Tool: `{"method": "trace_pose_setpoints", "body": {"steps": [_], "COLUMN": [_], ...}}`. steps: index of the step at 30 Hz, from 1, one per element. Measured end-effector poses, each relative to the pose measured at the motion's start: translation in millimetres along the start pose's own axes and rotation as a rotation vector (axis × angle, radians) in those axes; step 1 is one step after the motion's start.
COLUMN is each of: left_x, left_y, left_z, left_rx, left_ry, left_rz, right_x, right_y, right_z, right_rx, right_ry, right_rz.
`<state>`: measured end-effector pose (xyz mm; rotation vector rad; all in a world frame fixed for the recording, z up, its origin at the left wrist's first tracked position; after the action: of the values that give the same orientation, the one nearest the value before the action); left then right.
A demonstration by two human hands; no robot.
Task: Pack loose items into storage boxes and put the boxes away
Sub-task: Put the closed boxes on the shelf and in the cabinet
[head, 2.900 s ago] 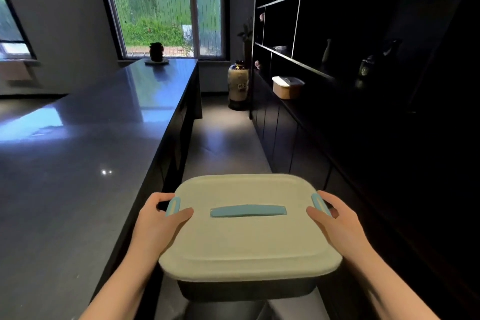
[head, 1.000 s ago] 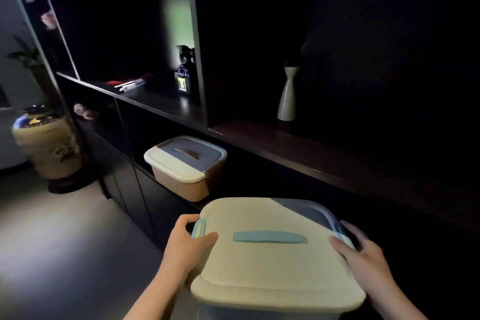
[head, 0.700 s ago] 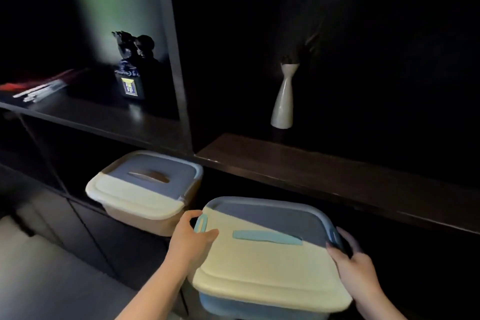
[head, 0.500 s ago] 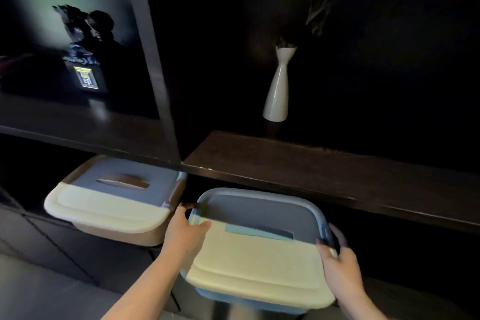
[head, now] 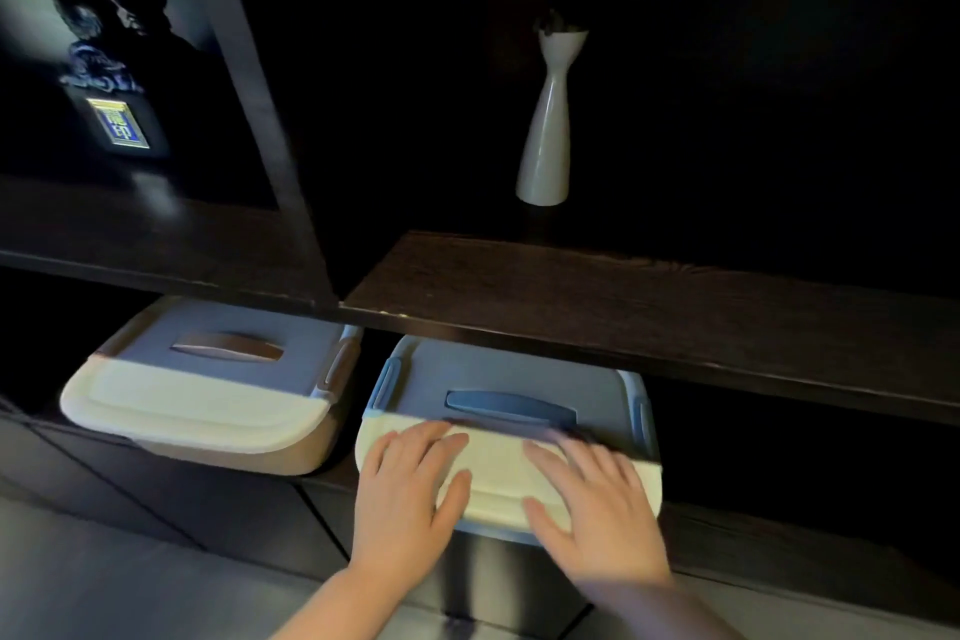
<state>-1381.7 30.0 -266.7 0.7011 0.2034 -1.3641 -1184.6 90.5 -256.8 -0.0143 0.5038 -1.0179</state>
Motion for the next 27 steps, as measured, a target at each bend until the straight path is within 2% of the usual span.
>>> {"method": "trace_pose_setpoints", "body": {"steps": [3,9,16,20,22,27], "left_x": [4.0,-7.4,-26.5,-27.4,-27.7,5.2], "left_y": [-5.2,-6.7,-6.2,-7.0,-5.9,3.8], "left_z": [0.0,-3.7,-4.9,-3.7,-2.9,-0.4], "left_rx": [0.004,-0.026,-0.042,-0.057,-0.056,0.031], "left_ry": [-0.052,-0.072,-0.093,-0.164,-0.186,-0.155], "left_rz": [-0.054,-0.101,-0.024,-0.001,0.023,0.160], "right_x": [3.0,-15.8,-32.1,-32.2,-31.3,-20.7], "right_y": [-4.0,-0.1,5.0,2.6,3.1,-4.3], "right_z": [-7.9,-3.2,-7.8,-6.5,-8.0,-7.6], "right_rx": [0.025,0.012,-0.057,-0.038,-0.024,0.042], "right_ry": [-0.052,-0.153,-0.228,-0.151,-0.165,-0.157], "right_rz": [0.104,0.114,0.108,0.117,0.124,0.087]}}
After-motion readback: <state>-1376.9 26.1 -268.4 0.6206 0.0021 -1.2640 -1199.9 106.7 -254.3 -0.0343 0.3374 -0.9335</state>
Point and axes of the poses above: each hand's wrist, its own x-axis away from the middle knuckle, its own z-axis out of the back of the hand, y = z × x, the point moved 4 cm from there along -x, towards the middle knuckle, and after that the axes turned 11 degrees about y, right-handed, at the moved point
